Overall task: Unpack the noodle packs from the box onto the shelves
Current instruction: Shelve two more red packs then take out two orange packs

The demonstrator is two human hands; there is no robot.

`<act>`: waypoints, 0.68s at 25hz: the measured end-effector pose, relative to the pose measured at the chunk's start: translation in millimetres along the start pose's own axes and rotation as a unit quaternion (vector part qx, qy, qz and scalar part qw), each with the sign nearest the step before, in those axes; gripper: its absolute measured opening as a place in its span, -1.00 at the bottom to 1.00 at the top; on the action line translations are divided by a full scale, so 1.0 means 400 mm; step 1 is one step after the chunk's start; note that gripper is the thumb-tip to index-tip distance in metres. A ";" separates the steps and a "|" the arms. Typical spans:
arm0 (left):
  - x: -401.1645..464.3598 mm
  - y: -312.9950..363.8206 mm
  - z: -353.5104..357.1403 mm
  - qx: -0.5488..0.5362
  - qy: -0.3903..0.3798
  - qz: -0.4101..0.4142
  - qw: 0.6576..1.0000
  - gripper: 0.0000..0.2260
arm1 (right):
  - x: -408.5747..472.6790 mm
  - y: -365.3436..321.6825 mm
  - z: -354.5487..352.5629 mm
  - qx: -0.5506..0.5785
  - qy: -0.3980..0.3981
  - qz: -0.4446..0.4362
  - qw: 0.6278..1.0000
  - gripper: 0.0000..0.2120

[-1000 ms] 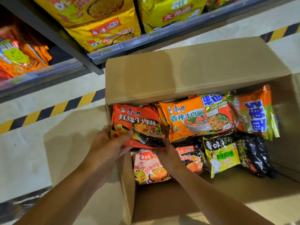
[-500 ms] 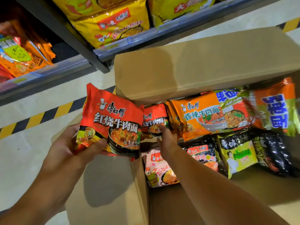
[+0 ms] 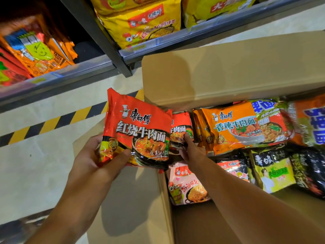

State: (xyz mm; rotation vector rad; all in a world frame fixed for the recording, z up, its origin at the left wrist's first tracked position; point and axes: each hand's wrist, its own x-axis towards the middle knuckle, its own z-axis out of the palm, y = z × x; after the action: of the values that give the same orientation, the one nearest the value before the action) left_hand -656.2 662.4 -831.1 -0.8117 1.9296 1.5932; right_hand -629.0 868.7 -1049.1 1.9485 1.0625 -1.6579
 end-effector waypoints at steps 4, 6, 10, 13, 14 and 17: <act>-0.017 -0.012 0.008 -0.023 0.013 -0.001 1.000 -0.61 | -0.036 -0.008 -0.051 -0.038 -0.093 0.017 0.995 -0.32; -0.028 -0.006 0.014 -0.013 0.020 -0.004 1.000 -0.60 | -0.064 -0.016 -0.063 -0.051 -0.143 0.032 0.988 -0.46; -0.071 0.024 0.007 0.001 0.042 -0.003 0.999 -0.59 | -0.151 -0.032 -0.065 -0.184 -0.147 -0.039 0.971 -0.84; -0.123 0.070 -0.010 -0.013 0.067 -0.005 0.998 -0.59 | -0.216 -0.059 -0.089 -0.298 -0.127 -0.155 0.933 -0.83; -0.139 0.085 -0.012 -0.013 0.076 -0.002 0.997 -0.59 | -0.244 -0.071 -0.102 -0.328 -0.132 -0.179 0.918 -0.82; -0.209 0.150 -0.022 -0.018 0.106 0.007 0.994 -0.56 | -0.365 -0.124 -0.150 -0.370 -0.134 -0.259 0.882 -0.83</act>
State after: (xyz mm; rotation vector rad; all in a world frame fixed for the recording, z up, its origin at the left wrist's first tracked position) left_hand -641.5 672.7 -729.2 -1.0222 2.0606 1.6095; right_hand -628.6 898.2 -886.6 0.9604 1.8554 -1.3675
